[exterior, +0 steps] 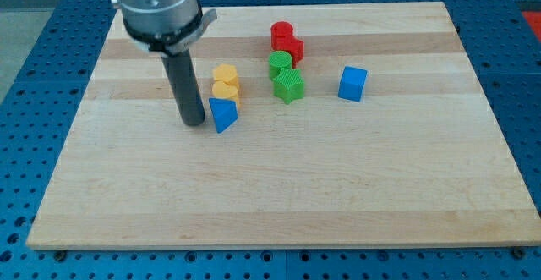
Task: Push the blue cube slightly down
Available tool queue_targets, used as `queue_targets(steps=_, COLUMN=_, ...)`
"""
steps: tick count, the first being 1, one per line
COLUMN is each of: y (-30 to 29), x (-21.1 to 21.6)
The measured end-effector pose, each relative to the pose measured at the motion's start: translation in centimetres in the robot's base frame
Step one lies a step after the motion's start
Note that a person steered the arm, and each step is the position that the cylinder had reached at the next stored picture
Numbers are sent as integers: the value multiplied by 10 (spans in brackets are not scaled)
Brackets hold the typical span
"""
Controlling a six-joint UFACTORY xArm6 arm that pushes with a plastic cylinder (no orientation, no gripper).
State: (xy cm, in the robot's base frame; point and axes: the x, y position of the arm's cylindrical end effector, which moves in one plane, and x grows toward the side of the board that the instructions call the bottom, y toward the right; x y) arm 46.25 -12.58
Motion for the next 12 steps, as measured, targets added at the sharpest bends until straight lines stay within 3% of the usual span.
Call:
queue_targets(steps=1, y=0, x=40)
queue_targets(steps=2, y=40, x=46)
queue_targets(steps=4, y=191, x=40)
queue_targets(steps=6, y=289, x=20)
queue_targets(steps=9, y=300, x=-87)
queue_targets(steps=12, y=246, x=-104)
